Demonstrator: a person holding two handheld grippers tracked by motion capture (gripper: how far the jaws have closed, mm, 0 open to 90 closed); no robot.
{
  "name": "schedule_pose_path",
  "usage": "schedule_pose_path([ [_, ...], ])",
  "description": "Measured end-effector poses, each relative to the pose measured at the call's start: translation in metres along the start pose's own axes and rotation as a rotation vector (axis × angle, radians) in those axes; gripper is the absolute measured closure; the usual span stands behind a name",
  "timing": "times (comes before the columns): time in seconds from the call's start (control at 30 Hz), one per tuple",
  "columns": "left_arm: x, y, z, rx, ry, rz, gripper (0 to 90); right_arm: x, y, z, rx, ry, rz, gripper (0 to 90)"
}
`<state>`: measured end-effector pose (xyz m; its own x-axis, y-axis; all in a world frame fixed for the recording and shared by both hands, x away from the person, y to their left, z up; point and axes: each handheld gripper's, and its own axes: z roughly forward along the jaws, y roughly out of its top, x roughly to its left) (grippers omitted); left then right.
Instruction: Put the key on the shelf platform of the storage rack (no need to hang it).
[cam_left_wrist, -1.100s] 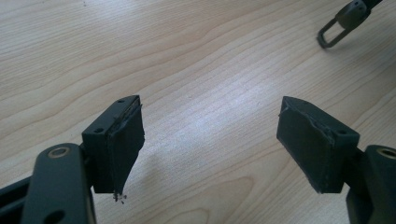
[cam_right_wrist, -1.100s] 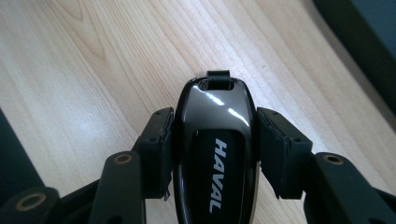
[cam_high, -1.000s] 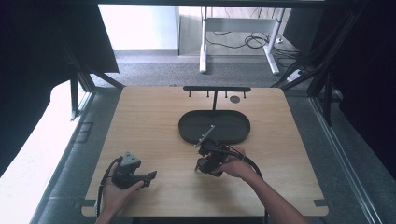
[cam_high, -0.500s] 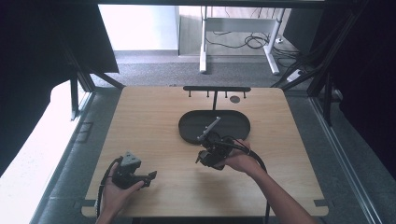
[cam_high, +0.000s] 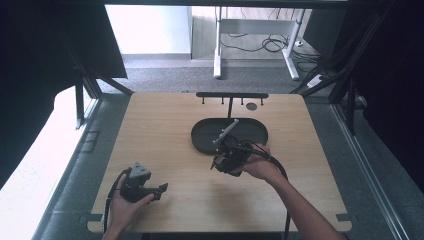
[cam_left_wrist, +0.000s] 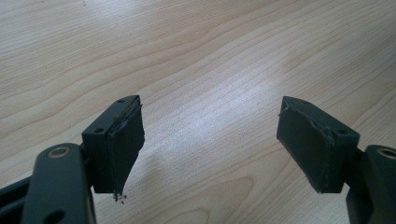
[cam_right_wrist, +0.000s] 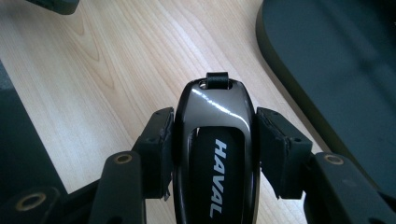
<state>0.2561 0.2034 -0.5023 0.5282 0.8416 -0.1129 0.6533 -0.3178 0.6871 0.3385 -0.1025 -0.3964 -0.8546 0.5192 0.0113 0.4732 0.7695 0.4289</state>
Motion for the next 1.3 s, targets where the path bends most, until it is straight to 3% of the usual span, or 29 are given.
schedule_pose_path([
  [0.73, 0.000, 0.000, 0.000, 0.002, 0.002, 0.001, 23.3, -0.011, 0.013, -0.007, -0.022, -0.018, -0.010, 49.5],
  [1.3, 0.000, 0.000, 0.001, 0.004, 0.001, 0.003, 23.3, -0.030, 0.017, -0.004, -0.018, -0.025, 0.028, 49.6],
])
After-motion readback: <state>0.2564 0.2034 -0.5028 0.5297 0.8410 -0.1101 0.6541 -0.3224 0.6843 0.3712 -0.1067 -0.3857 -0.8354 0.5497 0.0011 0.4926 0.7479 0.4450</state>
